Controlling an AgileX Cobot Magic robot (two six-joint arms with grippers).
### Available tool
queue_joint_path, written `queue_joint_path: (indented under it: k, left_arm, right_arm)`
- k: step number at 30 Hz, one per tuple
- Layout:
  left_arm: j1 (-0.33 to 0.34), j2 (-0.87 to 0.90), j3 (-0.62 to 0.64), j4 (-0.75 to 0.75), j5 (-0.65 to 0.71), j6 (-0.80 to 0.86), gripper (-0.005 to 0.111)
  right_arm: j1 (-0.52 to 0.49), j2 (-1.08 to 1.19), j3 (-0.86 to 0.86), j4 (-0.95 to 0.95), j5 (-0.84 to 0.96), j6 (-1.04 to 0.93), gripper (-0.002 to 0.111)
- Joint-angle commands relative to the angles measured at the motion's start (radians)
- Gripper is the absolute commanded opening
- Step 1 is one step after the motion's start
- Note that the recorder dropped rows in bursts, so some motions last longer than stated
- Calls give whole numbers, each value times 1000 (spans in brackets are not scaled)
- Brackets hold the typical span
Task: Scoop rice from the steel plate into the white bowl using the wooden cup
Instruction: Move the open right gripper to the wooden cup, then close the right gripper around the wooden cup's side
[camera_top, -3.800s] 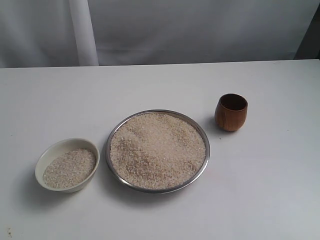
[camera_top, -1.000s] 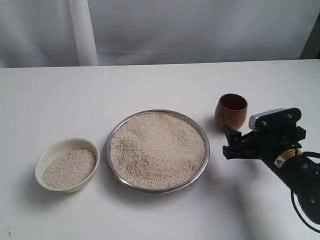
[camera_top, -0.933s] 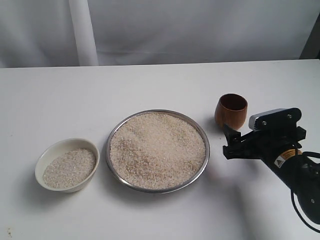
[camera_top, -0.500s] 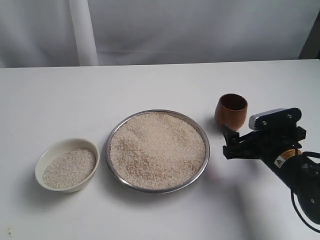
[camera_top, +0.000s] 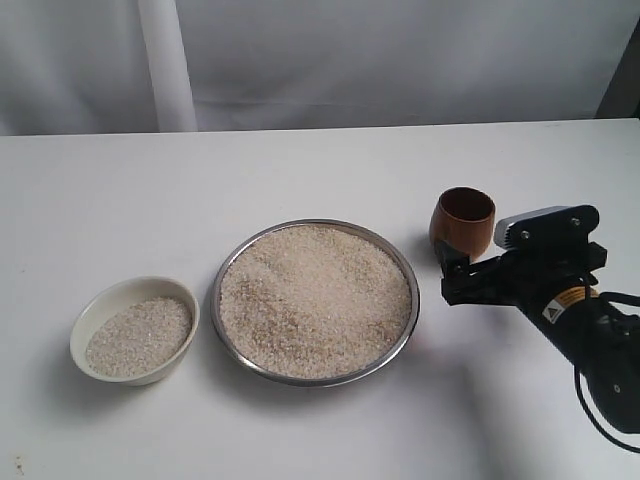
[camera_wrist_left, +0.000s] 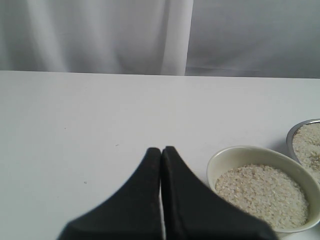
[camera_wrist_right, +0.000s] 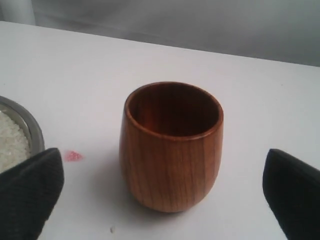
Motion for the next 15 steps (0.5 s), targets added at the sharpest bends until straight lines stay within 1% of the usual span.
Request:
queue_joint_path:
  k: [1,11,15]
  left_arm:
    - [-4,-2,-8,-5,-10,-2,0]
    - [-4,-2,-8,-5,-10,-2,0]
    - [-4,-2,-8,-5,-10,-2,0]
  right_arm:
    - [-7,0,-44,-1,20,13,105]
    - [-7,7,-131,29,53,65,105]
    - [-7,72,-164,29,43,98,105]
